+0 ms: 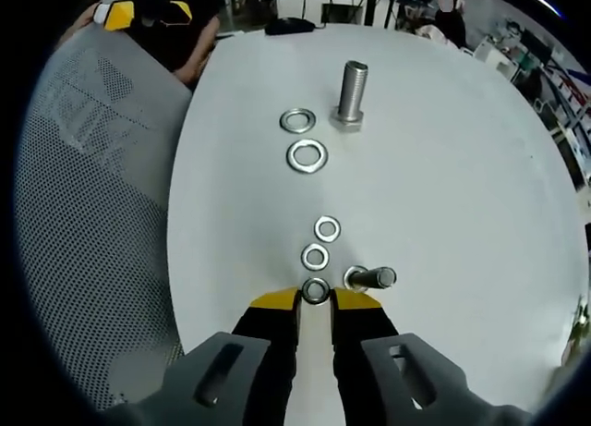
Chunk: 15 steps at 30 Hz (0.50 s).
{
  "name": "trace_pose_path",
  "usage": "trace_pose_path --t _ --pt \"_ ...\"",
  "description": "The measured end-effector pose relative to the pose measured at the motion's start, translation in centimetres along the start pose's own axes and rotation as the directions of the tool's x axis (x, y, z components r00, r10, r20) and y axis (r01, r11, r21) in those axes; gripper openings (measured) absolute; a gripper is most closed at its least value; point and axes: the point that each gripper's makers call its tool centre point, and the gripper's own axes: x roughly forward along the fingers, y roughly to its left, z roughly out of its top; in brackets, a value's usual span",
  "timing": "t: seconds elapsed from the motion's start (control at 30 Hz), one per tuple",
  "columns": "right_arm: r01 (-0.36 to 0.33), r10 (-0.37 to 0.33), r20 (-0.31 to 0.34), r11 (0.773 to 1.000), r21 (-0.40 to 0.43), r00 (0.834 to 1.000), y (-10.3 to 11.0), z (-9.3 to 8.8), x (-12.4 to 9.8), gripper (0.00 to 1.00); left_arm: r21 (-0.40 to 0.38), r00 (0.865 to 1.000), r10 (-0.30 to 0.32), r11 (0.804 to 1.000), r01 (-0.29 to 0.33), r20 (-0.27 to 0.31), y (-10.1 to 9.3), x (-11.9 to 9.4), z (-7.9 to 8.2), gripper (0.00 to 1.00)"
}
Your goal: Place the washer onto the threaded stud by aligning its center hole with the stud, sliding it down to the base, and recovering from edge contact or off-axis alignment until the washer reaches the visible bottom stop.
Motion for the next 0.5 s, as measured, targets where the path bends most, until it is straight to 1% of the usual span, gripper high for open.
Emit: trace_pose_path --t 0.5 --pt "0.000 -0.001 0.045 1.000 0.019 0.999 -0.1 0.4 -2.3 0.13 -0.001 1.000 0.000 1.000 0.000 0.005 0.1 0.0 0.1 0.38"
